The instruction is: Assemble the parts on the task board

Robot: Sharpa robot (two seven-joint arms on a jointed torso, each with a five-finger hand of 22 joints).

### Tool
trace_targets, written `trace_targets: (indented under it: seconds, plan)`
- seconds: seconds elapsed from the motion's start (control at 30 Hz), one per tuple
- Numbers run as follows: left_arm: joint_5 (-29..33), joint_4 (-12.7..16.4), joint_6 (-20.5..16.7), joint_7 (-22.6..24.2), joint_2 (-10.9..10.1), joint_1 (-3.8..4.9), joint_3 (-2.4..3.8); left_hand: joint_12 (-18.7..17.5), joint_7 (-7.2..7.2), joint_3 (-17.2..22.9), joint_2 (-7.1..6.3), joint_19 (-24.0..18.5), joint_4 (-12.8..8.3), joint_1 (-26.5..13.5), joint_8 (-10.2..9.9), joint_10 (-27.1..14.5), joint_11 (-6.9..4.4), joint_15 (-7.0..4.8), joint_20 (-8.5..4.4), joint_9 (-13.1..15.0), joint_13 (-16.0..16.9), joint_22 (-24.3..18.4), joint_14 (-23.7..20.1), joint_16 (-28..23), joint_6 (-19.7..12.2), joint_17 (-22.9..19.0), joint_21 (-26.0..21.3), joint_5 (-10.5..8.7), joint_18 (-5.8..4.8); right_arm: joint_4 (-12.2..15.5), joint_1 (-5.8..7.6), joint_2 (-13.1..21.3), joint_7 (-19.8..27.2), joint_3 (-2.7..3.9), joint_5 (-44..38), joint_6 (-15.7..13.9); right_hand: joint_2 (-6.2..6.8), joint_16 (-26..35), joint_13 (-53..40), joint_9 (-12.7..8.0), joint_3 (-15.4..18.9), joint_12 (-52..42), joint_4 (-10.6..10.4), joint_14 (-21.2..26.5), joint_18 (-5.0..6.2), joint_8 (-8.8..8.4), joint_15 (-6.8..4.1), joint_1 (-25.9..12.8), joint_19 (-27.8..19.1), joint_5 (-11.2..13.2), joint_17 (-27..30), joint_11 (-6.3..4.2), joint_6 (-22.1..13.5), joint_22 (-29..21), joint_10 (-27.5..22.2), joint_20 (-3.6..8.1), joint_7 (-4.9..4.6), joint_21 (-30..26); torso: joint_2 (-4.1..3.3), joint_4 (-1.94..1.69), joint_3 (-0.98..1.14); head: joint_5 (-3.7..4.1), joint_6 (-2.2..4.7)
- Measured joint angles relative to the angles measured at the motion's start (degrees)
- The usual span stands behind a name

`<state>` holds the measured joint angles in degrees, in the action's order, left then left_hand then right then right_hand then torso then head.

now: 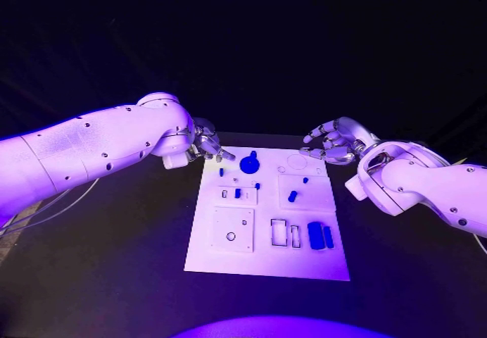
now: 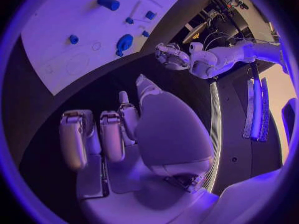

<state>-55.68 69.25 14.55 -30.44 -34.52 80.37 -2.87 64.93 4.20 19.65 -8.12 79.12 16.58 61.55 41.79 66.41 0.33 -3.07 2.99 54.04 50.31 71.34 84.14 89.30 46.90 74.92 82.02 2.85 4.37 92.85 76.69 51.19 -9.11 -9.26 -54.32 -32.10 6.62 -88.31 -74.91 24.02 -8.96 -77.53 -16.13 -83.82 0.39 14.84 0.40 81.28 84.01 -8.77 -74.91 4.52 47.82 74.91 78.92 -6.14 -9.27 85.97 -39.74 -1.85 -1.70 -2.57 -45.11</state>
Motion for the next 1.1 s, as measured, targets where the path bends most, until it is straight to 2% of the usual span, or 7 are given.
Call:
trace_targets:
  seconds: [0.17,0.3,0.47,0.77,1.1]
  plan:
    - [-1.08,-3.78,1.35,0.00,1.83,-0.25,-0.81,-0.38,0.21,-0.72,0.30,-0.09,0.25,-0.22,-0.27,-0.61,0.16,0.00,0.08,-0.06,-0.41,-0.39,0.00,-0.25,-0.21,0.00,-0.22,0.00,0.00,-0.01,0.00,-0.04,0.00,0.00,0.00,0.01,0.00,0.00,0.00,0.00,0.00,0.00,0.00,0.00,0.00,0.00,0.00,0.00,0.00,0.00,0.00,0.00,0.00,0.00,0.00,0.00,0.00,0.00,-0.04,0.01,-0.03,-0.16,0.01]
    - [-2.06,-6.27,2.34,0.00,2.98,-0.62,-1.15,-0.66,0.34,-1.55,0.80,-0.40,0.18,-0.72,-0.43,-0.90,0.29,0.00,0.40,-0.09,-0.72,-0.87,0.00,-0.46,-0.34,0.00,-0.48,0.00,0.00,-0.01,0.00,-0.06,0.00,0.00,0.01,0.01,0.00,0.00,0.00,0.00,0.00,0.00,0.00,0.00,0.00,0.00,0.00,0.00,0.00,0.00,0.00,0.00,0.00,0.00,0.00,0.00,0.00,0.00,-0.04,0.01,-0.04,-0.31,-0.10]
    - [-2.95,-8.56,3.32,0.00,4.23,-1.02,-1.30,-0.66,0.42,-2.89,1.40,-0.48,0.28,-1.32,-0.76,-1.11,0.50,0.21,0.47,-0.09,-0.79,-1.06,-0.21,-0.46,-0.42,0.00,-0.66,0.00,0.00,-0.01,0.00,-0.13,0.00,0.00,0.01,0.01,0.00,0.00,0.00,-0.01,0.00,0.00,0.00,0.00,0.00,0.00,0.00,0.00,0.00,0.00,0.00,0.00,0.00,-0.01,0.00,0.00,0.00,0.00,-0.04,0.00,-0.04,-0.44,-0.09]
    - [-3.77,-11.12,4.66,0.00,5.56,-1.64,-1.59,-0.66,0.41,-4.63,1.39,-0.61,0.42,-2.53,-1.00,-1.52,0.49,0.21,0.60,-0.09,-0.73,-1.06,-0.21,-0.46,-0.41,-0.01,-0.66,0.00,0.00,-0.03,0.00,-0.19,0.02,0.00,0.02,0.03,0.00,0.00,0.01,-0.01,0.00,0.00,0.00,0.00,0.00,0.00,0.00,0.01,0.00,0.00,0.00,0.00,0.00,0.00,0.00,0.00,0.00,0.00,0.00,-0.02,0.02,-0.58,-0.31]
    - [-3.90,-12.55,5.05,0.03,6.81,-2.58,-1.70,-0.66,0.41,-5.28,1.77,-0.61,0.25,-3.37,-1.33,-1.51,0.49,0.21,0.60,-0.09,-0.91,-1.06,-0.21,-0.46,-0.41,-0.01,-0.66,0.00,0.00,-0.03,0.00,-0.25,0.04,0.00,0.02,0.04,0.00,0.00,0.01,-0.02,0.00,0.00,0.00,0.00,0.00,0.00,0.00,0.00,0.00,0.00,-0.02,0.00,0.00,0.04,0.00,0.00,0.00,0.00,0.00,0.01,0.03,-0.57,-0.40]
